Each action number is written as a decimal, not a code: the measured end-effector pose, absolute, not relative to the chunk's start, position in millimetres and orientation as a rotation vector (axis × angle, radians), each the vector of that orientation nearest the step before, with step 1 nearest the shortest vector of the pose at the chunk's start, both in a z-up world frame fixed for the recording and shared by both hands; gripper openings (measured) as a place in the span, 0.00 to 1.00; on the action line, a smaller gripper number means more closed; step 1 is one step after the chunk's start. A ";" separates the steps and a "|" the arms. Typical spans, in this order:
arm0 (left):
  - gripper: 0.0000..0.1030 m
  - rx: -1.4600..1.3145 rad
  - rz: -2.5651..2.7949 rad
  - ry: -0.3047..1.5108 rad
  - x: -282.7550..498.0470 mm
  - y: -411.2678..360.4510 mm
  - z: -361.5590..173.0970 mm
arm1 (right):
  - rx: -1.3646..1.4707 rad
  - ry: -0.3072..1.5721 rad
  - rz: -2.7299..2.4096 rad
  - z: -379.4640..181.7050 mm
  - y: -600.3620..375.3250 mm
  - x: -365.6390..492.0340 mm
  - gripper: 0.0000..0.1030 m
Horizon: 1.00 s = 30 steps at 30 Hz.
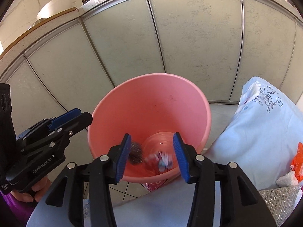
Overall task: Collect trash
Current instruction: 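Open both tools to drop the steel wool and red paper into the bucket, then grasp the silver mesh pad with the left tool while the right tool grasps the plastic wrap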
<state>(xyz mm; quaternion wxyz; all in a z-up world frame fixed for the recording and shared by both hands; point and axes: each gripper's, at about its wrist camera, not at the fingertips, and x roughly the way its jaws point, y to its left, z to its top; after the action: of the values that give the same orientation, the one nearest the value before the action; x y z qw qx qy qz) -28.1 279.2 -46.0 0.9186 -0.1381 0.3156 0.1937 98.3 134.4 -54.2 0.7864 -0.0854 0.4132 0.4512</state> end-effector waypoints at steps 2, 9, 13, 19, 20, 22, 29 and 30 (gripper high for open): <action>0.36 -0.288 0.395 0.645 -30.2 278.4 -43.0 | -0.176 0.882 0.982 -50.3 130.3 95.5 0.46; 0.36 -0.294 0.371 0.632 -39.5 267.8 -29.9 | -0.143 0.845 0.958 -32.8 103.5 82.6 0.46; 0.36 -0.286 0.345 0.622 -44.9 255.9 -21.0 | -0.137 0.817 0.940 -22.7 86.6 73.2 0.46; 0.36 -0.267 0.286 0.620 -48.5 233.4 -10.4 | -0.131 0.779 0.900 -8.9 55.2 58.4 0.46; 0.36 -0.265 0.275 0.620 -48.6 229.5 -8.9 | -0.128 0.772 0.890 -6.6 48.4 56.7 0.46; 0.36 -0.260 0.247 0.621 -48.9 220.2 -5.6 | -0.115 0.763 0.873 -2.8 33.3 54.2 0.46; 0.36 -0.248 0.146 0.644 -40.8 186.5 0.2 | -0.066 0.748 0.786 3.8 -23.8 51.9 0.46; 0.36 -0.243 0.134 0.648 -39.9 182.0 0.3 | -0.057 0.743 0.766 3.9 -34.9 51.3 0.46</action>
<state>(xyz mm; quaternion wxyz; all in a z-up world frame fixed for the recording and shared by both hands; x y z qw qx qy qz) -39.9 182.0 0.3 0.9385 -0.1191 0.3173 0.0656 51.3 -34.9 3.9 0.8606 -0.0272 0.3542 0.3650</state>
